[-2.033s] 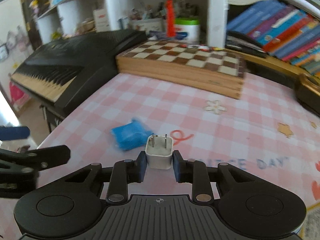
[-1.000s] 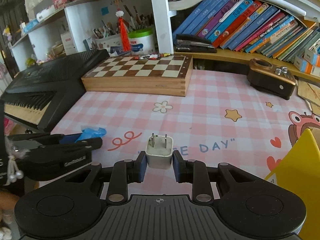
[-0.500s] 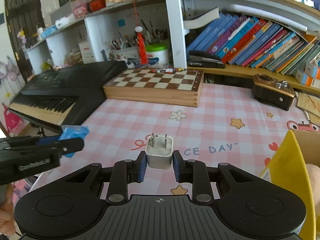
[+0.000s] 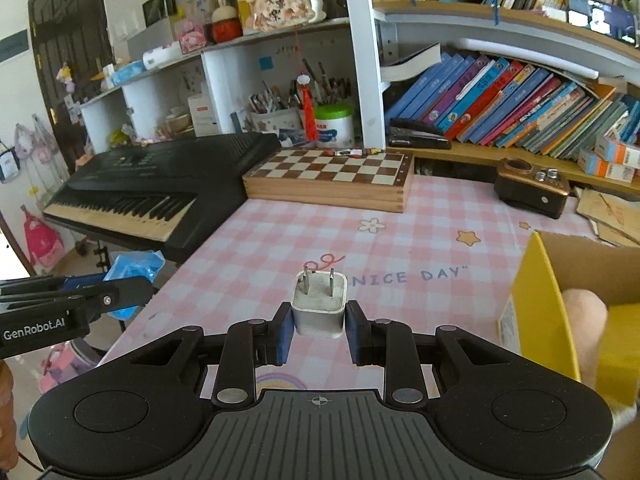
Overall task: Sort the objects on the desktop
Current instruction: 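Carry the blue cloth in the left tool while the right tool carries the charger toward the yellow box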
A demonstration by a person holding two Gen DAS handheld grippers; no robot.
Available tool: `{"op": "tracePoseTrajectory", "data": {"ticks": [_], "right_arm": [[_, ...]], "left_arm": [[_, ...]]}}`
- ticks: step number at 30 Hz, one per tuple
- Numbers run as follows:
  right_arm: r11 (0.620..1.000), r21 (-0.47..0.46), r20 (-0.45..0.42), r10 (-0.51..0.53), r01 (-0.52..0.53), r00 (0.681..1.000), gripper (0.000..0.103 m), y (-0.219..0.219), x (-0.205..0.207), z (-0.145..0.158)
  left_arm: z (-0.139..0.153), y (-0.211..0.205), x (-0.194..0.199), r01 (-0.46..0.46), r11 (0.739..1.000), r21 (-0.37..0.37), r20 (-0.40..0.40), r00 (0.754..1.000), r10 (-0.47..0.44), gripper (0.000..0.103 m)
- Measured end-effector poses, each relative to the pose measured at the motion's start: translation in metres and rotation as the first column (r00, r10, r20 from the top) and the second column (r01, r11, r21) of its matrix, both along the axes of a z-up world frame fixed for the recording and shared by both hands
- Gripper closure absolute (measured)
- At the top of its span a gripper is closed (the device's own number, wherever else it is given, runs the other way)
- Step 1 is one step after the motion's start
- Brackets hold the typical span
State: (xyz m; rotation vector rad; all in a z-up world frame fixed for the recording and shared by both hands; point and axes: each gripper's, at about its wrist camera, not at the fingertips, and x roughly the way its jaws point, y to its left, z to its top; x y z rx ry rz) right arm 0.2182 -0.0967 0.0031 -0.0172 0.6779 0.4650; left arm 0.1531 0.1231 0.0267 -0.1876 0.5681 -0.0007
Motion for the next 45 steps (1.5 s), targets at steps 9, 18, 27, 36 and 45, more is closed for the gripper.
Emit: {"op": "tracePoseTrajectory", "data": {"ticks": [9, 18, 27, 36, 45], "right_arm": [[0.999, 0.000, -0.024, -0.037, 0.037, 0.999, 0.076, 0.001, -0.056, 0.003], [0.998, 0.007, -0.064, -0.058, 0.059, 0.996, 0.076, 0.007, -0.109, -0.001], [0.995, 0.009, -0.057, -0.098, 0.099, 0.994, 0.076, 0.005, -0.151, -0.002], [0.988, -0.007, -0.070, -0.156, 0.156, 0.985, 0.076, -0.007, -0.181, -0.005], [0.962, -0.021, -0.085, -0.274, 0.273, 0.958, 0.076, -0.033, -0.200, -0.005]], "left_arm": [[0.004, 0.003, -0.047, 0.050, 0.998, -0.025, 0.006, 0.999, -0.050, 0.076], [0.000, 0.010, -0.097, 0.090, 0.995, -0.035, -0.012, 0.996, -0.090, 0.076], [-0.004, 0.009, -0.128, 0.139, 0.989, -0.056, -0.023, 0.990, -0.141, 0.076], [-0.010, -0.003, -0.145, 0.204, 0.976, -0.078, -0.031, 0.978, -0.207, 0.076], [-0.012, -0.031, -0.143, 0.327, 0.941, -0.092, -0.032, 0.943, -0.331, 0.076]]}}
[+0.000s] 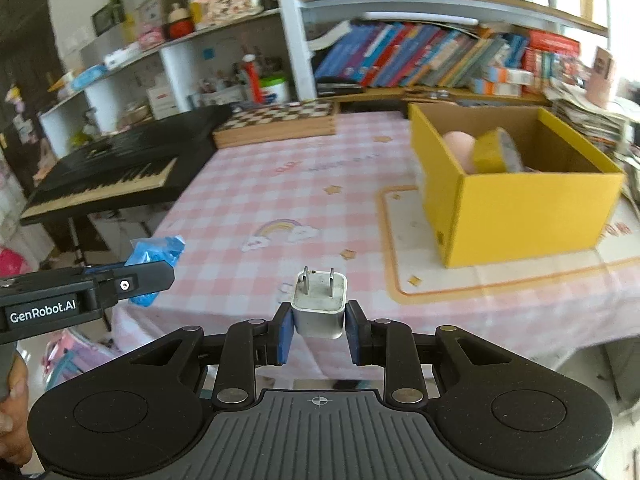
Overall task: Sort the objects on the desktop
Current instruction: 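Carry the blue cloth in the left tool while the right tool carries the charger toward the yellow box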
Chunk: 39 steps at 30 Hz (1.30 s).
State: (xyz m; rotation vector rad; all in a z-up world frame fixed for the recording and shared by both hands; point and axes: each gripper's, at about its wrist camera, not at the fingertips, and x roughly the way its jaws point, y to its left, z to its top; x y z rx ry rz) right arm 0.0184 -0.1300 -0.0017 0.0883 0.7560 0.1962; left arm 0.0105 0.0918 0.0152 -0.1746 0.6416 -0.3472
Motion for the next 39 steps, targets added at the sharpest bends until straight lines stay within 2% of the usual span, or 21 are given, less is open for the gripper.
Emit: {"op": "tracePoseTrajectory", "data": {"ticks": [10, 21, 39], "right_arm": [[0.995, -0.008, -0.014, -0.099, 0.099, 0.995, 0.076, -0.029, -0.019, -0.005], [0.981, 0.007, -0.008, -0.196, 0.196, 0.981, 0.076, -0.066, -0.030, -0.004], [0.979, 0.028, -0.034, -0.200, 0.201, 0.979, 0.076, -0.125, -0.011, -0.009]], "left_arm": [[-0.005, -0.031, 0.008, 0.114, 0.993, -0.006, -0.022, 0.993, -0.114, 0.077], [-0.003, -0.072, 0.013, 0.206, 0.979, 0.006, -0.012, 0.979, -0.206, 0.077], [-0.001, -0.137, 0.031, 0.246, 0.968, 0.046, -0.032, 0.969, -0.245, 0.077]]}}
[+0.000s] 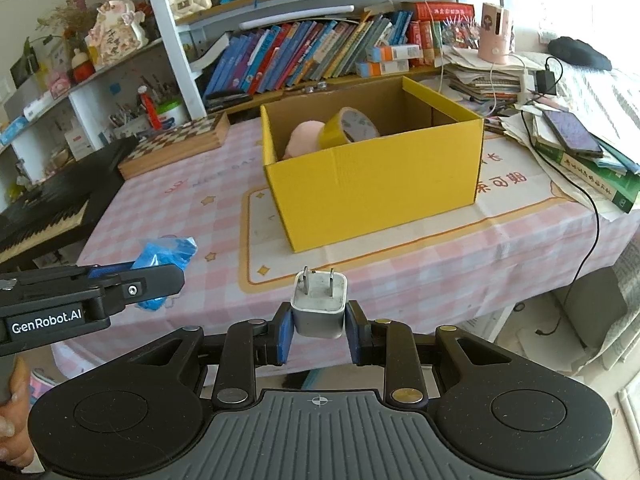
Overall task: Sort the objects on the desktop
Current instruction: 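Carry the blue cloth in the left tool while the right tool carries the charger toward the yellow box, then open the left tool to drop the cloth into the box while the right tool releases the charger inside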
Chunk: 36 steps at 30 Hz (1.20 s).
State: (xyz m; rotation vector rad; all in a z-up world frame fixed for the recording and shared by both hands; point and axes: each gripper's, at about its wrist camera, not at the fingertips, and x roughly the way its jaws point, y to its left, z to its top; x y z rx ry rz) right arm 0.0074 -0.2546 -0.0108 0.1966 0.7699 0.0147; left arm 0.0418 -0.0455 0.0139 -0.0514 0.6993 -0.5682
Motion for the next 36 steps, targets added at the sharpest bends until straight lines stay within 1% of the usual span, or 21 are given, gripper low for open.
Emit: {"op": "tracePoseTrajectory", "data": {"ticks": [6, 14, 17, 21, 28, 31, 33, 36], "right_arm": [[1.000, 0.007, -0.011, 0.012, -0.012, 1.000, 0.076, -0.025, 0.012, -0.001], [0.999, 0.020, -0.012, 0.040, -0.040, 0.999, 0.076, -0.065, 0.037, -0.003], [0.998, 0.019, -0.003, 0.061, -0.061, 0.998, 0.076, -0.079, 0.049, -0.002], [0.996, -0.002, 0.035, 0.089, -0.089, 0.995, 0.076, -0.096, 0.066, 0.003], [0.989, -0.026, 0.139, 0.150, -0.148, 0.979, 0.076, -0.119, 0.108, 0.024], [0.983, -0.039, 0.174, 0.183, -0.179, 0.967, 0.076, -0.126, 0.132, 0.032], [0.977, -0.059, 0.186, 0.214, -0.207, 0.959, 0.076, -0.129, 0.148, 0.034], [0.955, -0.122, 0.153, 0.288, -0.271, 0.945, 0.076, -0.125, 0.176, 0.032]], "left_arm": [[0.000, -0.027, 0.009, -0.002, 1.000, 0.011, -0.006, 1.000, 0.002, 0.077], [0.002, -0.070, 0.025, -0.001, 0.999, 0.036, 0.012, 1.000, 0.000, 0.077], [0.006, -0.082, 0.032, -0.025, 0.999, 0.027, 0.044, 0.999, 0.024, 0.077], [0.015, -0.093, 0.045, -0.086, 0.996, -0.004, 0.099, 0.991, 0.086, 0.077], [0.034, -0.112, 0.077, -0.167, 0.986, -0.003, 0.174, 0.971, 0.165, 0.077], [0.038, -0.120, 0.096, -0.185, 0.983, 0.001, 0.188, 0.965, 0.182, 0.077], [0.039, -0.125, 0.107, -0.187, 0.982, 0.009, 0.190, 0.965, 0.182, 0.077], [0.035, -0.135, 0.126, -0.178, 0.983, 0.039, 0.194, 0.967, 0.167, 0.077]]}}
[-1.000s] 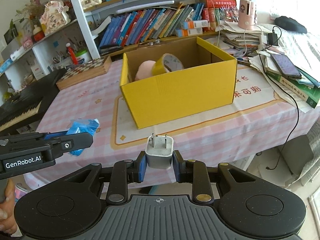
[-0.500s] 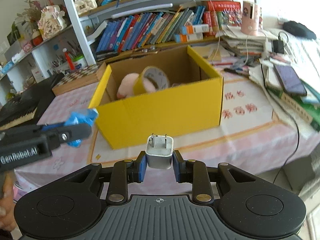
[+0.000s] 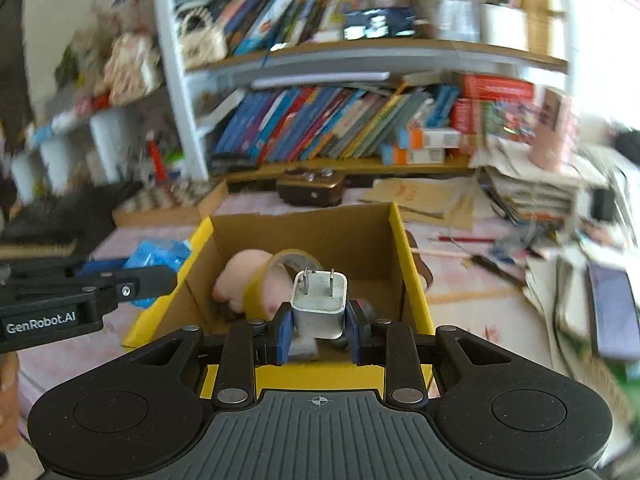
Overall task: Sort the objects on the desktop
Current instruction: 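Open the left tool to drop the cloth into the box while the right tool releases the charger inside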
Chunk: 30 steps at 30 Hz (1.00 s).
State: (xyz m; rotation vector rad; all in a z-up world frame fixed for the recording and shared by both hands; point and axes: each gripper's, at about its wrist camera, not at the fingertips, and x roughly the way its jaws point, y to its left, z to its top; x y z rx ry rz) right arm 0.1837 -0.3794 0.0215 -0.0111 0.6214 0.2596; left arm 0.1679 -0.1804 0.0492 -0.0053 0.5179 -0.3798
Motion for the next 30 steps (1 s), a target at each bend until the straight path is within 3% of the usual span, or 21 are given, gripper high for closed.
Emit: {"op": "tracePoseTrajectory", "data": {"ticks": [6, 14, 18, 21, 30], "right_arm": [[0.974, -0.154, -0.080, 0.156, -0.167, 0.984, 0.076, 0.016, 0.046, -0.018], [0.906, -0.261, -0.260, 0.266, -0.333, 0.928, 0.076, 0.030, 0.082, -0.049], [0.895, -0.248, -0.331, 0.282, -0.372, 0.900, 0.076, 0.030, 0.094, -0.063], [0.891, -0.239, -0.354, 0.291, -0.387, 0.889, 0.077, 0.032, 0.099, -0.067], [0.904, -0.211, -0.312, 0.298, -0.371, 0.902, 0.075, 0.027, 0.094, -0.061]], "left_arm": [[-0.025, -0.021, 0.041, 0.025, 0.994, 0.108, -0.118, 0.993, -0.012, 0.077], [-0.053, -0.028, 0.068, 0.051, 0.990, 0.128, -0.232, 0.973, -0.020, 0.077], [-0.065, -0.033, 0.074, 0.072, 0.987, 0.145, -0.277, 0.960, -0.030, 0.077], [-0.069, -0.034, 0.078, 0.064, 0.992, 0.108, -0.297, 0.955, -0.029, 0.077], [-0.070, -0.038, 0.073, 0.032, 0.995, 0.094, -0.282, 0.960, -0.004, 0.074]]}}
